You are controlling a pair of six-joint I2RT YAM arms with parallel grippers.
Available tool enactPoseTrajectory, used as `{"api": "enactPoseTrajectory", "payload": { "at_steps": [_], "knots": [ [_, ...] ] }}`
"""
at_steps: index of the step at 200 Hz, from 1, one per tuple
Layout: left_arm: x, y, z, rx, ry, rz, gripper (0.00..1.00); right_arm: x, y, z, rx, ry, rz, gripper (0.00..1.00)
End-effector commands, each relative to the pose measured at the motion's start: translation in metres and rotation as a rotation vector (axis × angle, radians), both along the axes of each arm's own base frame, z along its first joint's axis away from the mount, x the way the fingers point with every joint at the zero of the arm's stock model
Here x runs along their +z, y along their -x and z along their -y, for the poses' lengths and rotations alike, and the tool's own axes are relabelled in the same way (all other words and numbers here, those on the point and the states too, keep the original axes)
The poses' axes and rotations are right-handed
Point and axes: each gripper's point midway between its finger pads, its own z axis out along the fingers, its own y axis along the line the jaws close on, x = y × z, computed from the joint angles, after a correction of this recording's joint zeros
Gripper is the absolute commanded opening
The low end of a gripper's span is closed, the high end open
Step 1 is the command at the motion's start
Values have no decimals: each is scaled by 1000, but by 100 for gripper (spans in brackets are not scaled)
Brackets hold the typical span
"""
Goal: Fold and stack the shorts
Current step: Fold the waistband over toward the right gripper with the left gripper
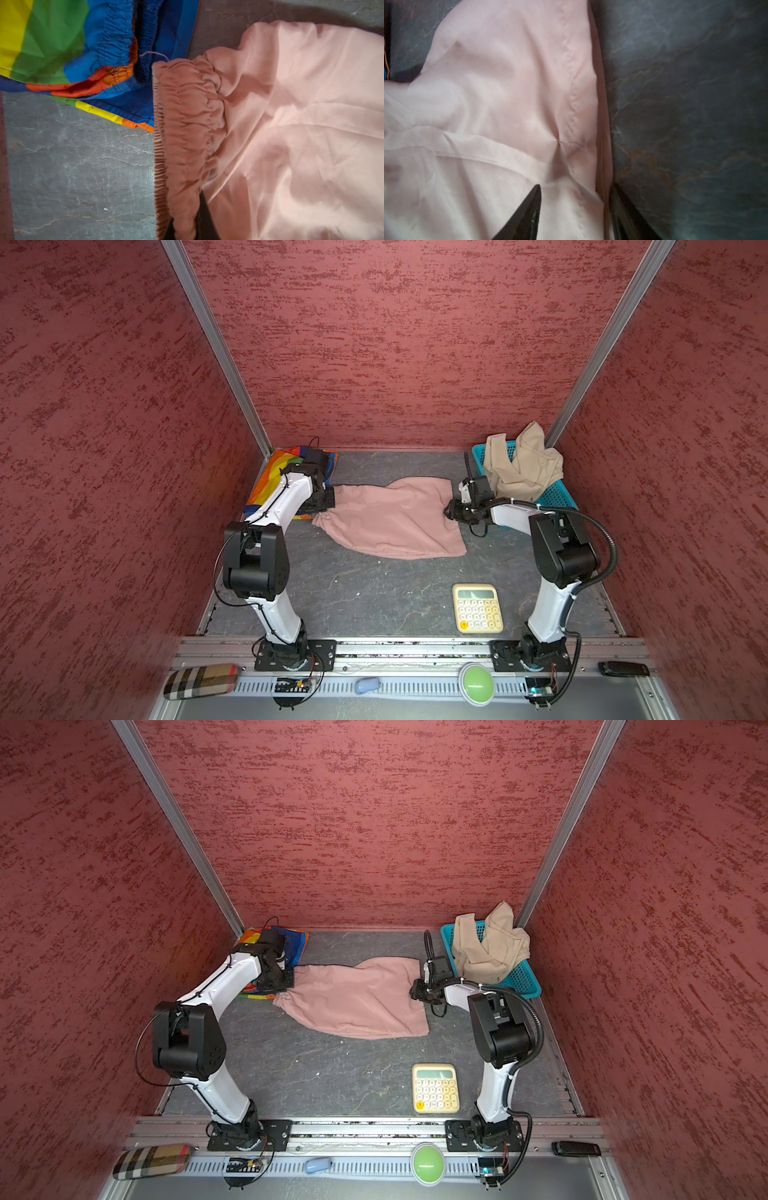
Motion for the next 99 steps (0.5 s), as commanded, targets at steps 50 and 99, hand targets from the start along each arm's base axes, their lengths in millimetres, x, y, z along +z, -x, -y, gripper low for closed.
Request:
{"api": "enactPoseTrajectory", "payload": {
  "at_steps": [50, 99],
  "knots": [
    [48, 1, 33, -138, -80, 54, 0, -29, 30, -21, 11, 11, -107, 33],
    [72, -8, 93, -256, -91, 74, 0, -25, 28, -28, 14, -7, -103, 30]
  ]
}}
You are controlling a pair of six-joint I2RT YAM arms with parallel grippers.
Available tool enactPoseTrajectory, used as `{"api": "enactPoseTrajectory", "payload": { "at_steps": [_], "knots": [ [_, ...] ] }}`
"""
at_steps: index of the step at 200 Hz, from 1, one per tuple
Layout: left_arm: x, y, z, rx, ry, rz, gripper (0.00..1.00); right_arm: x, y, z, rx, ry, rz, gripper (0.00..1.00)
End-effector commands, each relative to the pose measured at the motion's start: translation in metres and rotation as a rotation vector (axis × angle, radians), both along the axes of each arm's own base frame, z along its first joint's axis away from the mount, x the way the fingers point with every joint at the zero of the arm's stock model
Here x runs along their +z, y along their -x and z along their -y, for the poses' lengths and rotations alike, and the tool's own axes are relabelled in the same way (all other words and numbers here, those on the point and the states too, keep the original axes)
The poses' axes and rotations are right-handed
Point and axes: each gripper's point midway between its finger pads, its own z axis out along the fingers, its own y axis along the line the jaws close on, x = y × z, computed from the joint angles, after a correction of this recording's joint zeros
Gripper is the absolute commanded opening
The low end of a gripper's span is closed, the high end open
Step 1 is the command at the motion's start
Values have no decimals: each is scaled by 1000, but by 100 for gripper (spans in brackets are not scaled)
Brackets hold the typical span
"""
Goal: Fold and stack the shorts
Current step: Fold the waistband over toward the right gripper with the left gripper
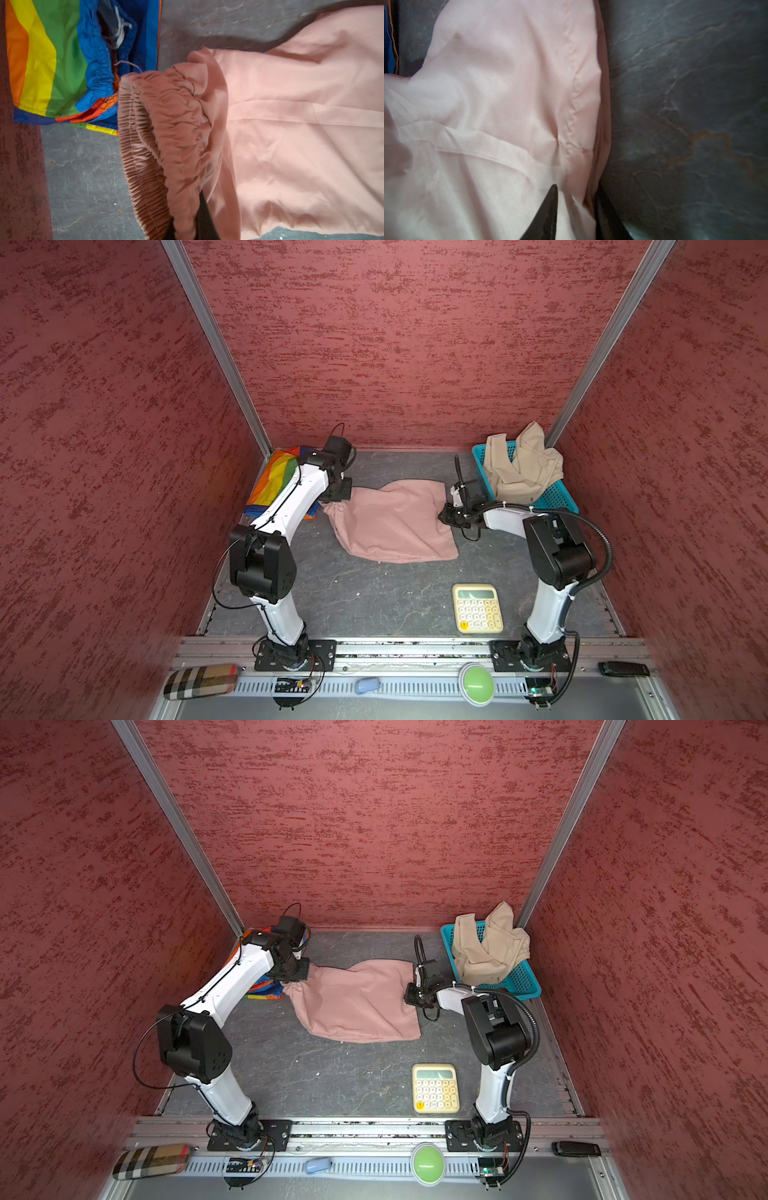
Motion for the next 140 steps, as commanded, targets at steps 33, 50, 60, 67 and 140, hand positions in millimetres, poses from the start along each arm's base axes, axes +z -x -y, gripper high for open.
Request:
{"api": "enactPoseTrajectory", "payload": {
  "at_steps": [33, 50, 60, 67, 140],
  "knots": [
    [10, -2, 68, -131, -10, -23, 0, -21, 17, -4, -1, -1, -86, 29],
    [8, -3, 91, -168, 0, -33, 0, -21, 18, -5, -2, -10, -88, 28],
    [5, -2, 104, -187, 4, -42, 0, -20, 18, -5, -3, -17, -86, 28],
    [3, -2, 112, -197, 13, -48, 0, -20, 19, -6, -1, -21, -88, 28],
    [-6, -1, 186, -265, 113, -77, 0, -23, 23, -8, 2, -39, -95, 28]
  ]
}}
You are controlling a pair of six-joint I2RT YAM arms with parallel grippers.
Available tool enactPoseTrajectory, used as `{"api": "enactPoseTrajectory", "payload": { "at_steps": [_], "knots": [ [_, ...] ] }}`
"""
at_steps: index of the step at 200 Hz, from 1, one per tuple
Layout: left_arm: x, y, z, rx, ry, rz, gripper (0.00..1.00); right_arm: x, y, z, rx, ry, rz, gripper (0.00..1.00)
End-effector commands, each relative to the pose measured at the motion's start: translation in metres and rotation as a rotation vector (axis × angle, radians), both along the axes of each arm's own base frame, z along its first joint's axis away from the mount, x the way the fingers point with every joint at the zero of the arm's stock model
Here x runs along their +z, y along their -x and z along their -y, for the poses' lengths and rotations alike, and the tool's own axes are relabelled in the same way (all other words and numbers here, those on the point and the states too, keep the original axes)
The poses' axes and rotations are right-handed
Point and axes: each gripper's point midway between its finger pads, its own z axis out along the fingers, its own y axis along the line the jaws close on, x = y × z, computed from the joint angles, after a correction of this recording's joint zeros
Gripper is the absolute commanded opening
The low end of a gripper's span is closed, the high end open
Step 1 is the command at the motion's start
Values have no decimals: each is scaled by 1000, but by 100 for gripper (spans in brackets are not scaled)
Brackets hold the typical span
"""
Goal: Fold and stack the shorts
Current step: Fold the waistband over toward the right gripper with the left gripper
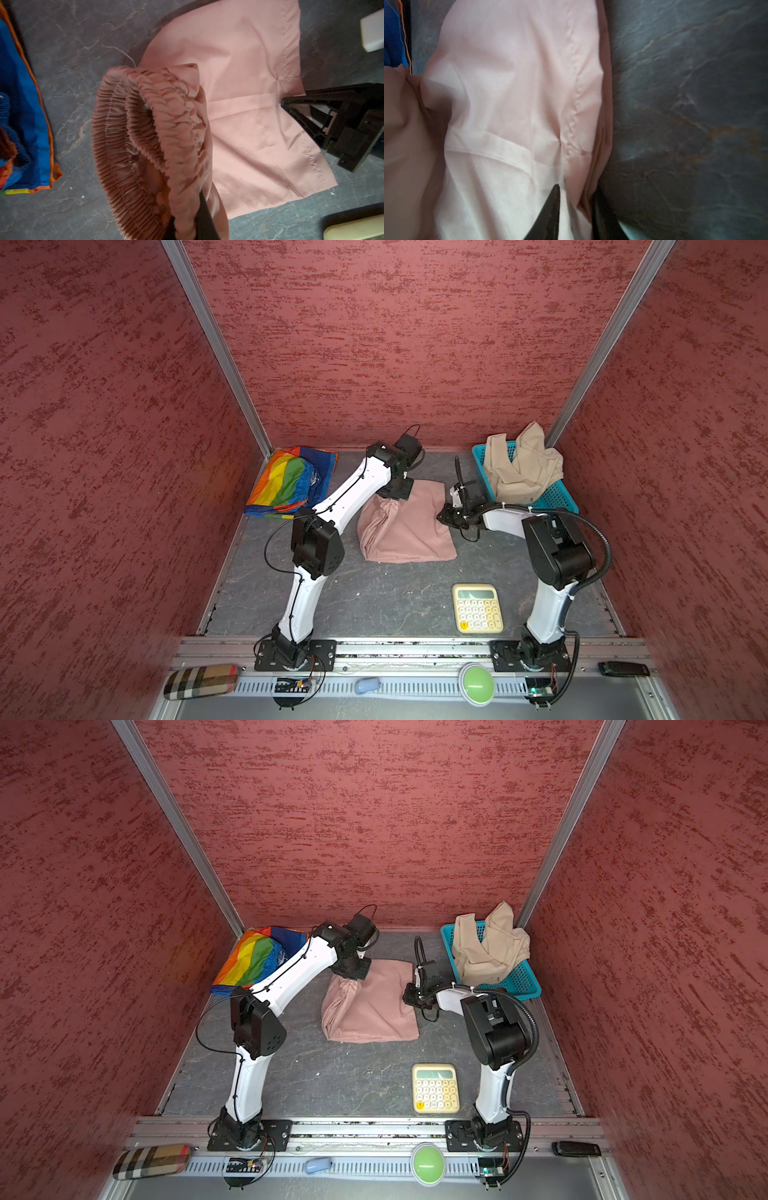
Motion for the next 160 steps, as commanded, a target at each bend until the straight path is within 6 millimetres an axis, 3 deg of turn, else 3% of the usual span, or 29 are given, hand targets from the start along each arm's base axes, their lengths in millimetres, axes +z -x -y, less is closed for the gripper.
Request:
{"api": "enactPoseTrajectory", "payload": {
  "at_steps": [1, 56, 132, 155, 160],
  "knots": [
    [11, 4, 18, 9, 70, -6, 0, -24, 22, -1, 15, 7, -88, 28],
    [29, 2, 42, 35, 207, 8, 0, -26, 22, -2, 18, -1, -92, 27],
    [-21, -14, 79, 82, 318, -74, 0, -22, 28, -4, 25, -16, -93, 27],
    [-34, -15, 87, 97, 355, -96, 0, -21, 29, -4, 26, -24, -93, 33],
    [-35, -16, 89, 100, 373, -98, 4, -20, 30, -4, 27, -26, -93, 35]
  ]
}}
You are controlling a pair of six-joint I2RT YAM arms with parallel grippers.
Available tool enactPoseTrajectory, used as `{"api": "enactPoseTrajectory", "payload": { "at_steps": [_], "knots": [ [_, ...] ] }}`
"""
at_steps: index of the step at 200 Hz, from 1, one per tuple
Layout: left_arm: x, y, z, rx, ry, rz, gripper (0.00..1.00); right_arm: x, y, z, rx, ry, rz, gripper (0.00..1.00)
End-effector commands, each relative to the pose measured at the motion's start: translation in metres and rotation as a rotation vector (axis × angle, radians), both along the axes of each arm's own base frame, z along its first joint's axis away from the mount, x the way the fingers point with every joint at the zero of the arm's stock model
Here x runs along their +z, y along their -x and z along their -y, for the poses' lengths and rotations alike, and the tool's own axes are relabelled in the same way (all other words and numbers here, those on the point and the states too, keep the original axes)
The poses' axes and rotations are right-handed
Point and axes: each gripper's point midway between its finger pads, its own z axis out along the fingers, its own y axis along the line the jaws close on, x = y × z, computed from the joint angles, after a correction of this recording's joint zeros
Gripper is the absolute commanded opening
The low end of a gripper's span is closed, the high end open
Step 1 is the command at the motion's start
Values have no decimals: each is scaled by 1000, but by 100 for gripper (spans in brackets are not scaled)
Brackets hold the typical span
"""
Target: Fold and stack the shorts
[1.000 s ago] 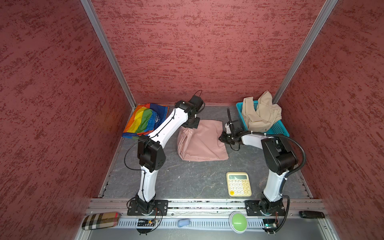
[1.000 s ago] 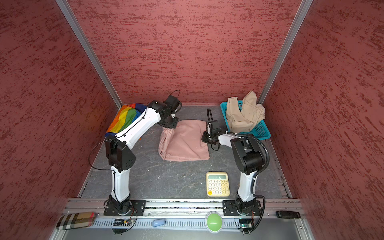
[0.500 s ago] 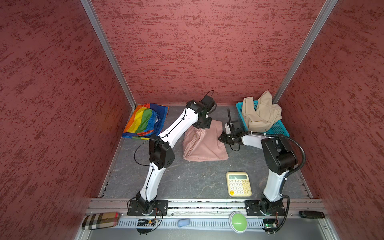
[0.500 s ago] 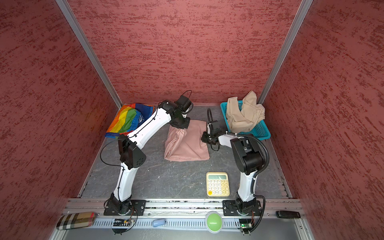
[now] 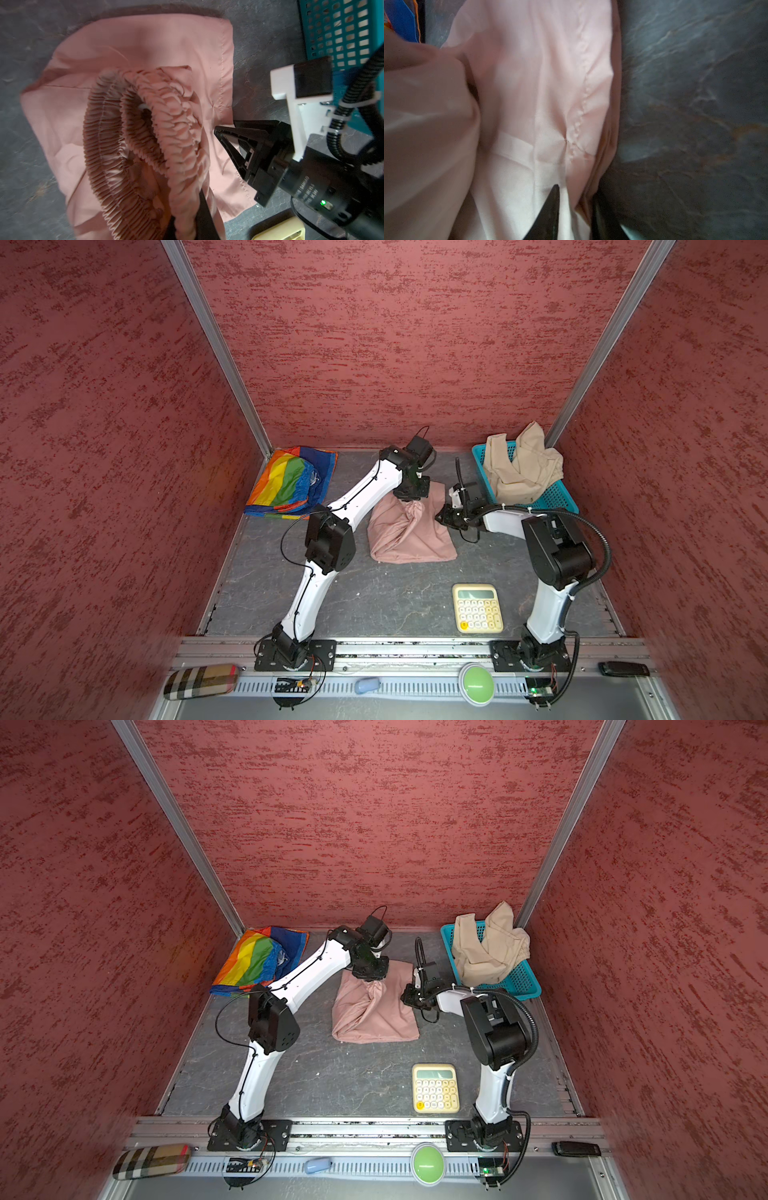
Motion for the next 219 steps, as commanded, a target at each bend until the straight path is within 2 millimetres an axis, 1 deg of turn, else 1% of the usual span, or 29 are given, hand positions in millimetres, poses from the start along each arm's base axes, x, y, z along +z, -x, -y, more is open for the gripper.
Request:
{"api": "enactPoseTrajectory", "payload": {
  "at_steps": [1, 8, 20, 27, 30, 39, 51, 55, 57, 66, 75, 87, 96, 111, 112, 117, 121, 135, 149, 155, 172, 190, 195, 208, 219],
  "knots": [
    [-6, -6, 21, 19, 105, -8, 5, -20, 27, 2, 12, 20, -101, 36],
    [-4, -7, 25, 24, 137, -7, 16, -18, 27, 2, 11, 19, -97, 39],
    [5, -9, 33, 22, 201, 4, 24, -11, 28, 3, 9, 18, -89, 47],
    [14, -10, 37, 18, 245, 14, 34, -6, 29, 4, 8, 20, -81, 51],
    [20, -11, 39, 15, 265, 25, 41, -4, 29, 4, 8, 21, -79, 52],
    [39, -13, 41, 8, 306, 64, 58, 4, 30, 6, 5, 24, -67, 59],
    [67, -15, 37, 14, 335, 123, 83, 16, 31, 9, 0, 28, -47, 67],
    [77, -16, 34, 22, 351, 137, 97, 20, 32, 10, -3, 29, -41, 69],
    [82, -17, 33, 26, 361, 144, 100, 23, 31, 12, -5, 30, -36, 70],
    [105, -19, 26, 39, 419, 165, 100, 33, 33, 14, -7, 36, -19, 75],
    [126, -22, 12, 63, 474, 187, 100, 45, 35, 18, -11, 43, 1, 80],
    [146, -24, -10, 99, 525, 215, 99, 60, 36, 21, -6, 61, 35, 89],
    [154, -24, -29, 131, 565, 222, 99, 71, 35, 23, 3, 74, 59, 98],
    [142, -22, -56, 197, 637, 175, 100, 81, 34, 23, 17, 103, 83, 99],
    [143, -23, -58, 201, 644, 177, 99, 81, 34, 23, 19, 105, 85, 99],
    [130, -22, -66, 232, 659, 150, 99, 84, 34, 21, 24, 115, 92, 99],
    [124, -20, -72, 252, 672, 137, 99, 88, 33, 20, 28, 118, 104, 99],
    [97, -9, -80, 309, 717, 79, 99, 100, 31, 10, 42, 128, 137, 99],
    [75, 2, -80, 343, 759, 39, 99, 105, 30, 0, 60, 144, 147, 99],
    [67, 6, -77, 352, 779, 22, 99, 104, 30, -4, 71, 155, 138, 99],
    [42, 15, -69, 376, 818, -30, 99, 89, 30, -13, 98, 215, 110, 99],
    [18, 22, -61, 395, 828, -78, 99, 78, 33, -23, 124, 266, 94, 99],
    [12, 22, -62, 408, 829, -89, 100, 74, 34, -24, 126, 279, 84, 99],
    [2, 21, -65, 432, 842, -97, 99, 59, 37, -23, 129, 336, 51, 92],
    [0, 16, -71, 442, 839, -88, 99, 48, 41, -23, 138, 360, 29, 87]
  ]
}}
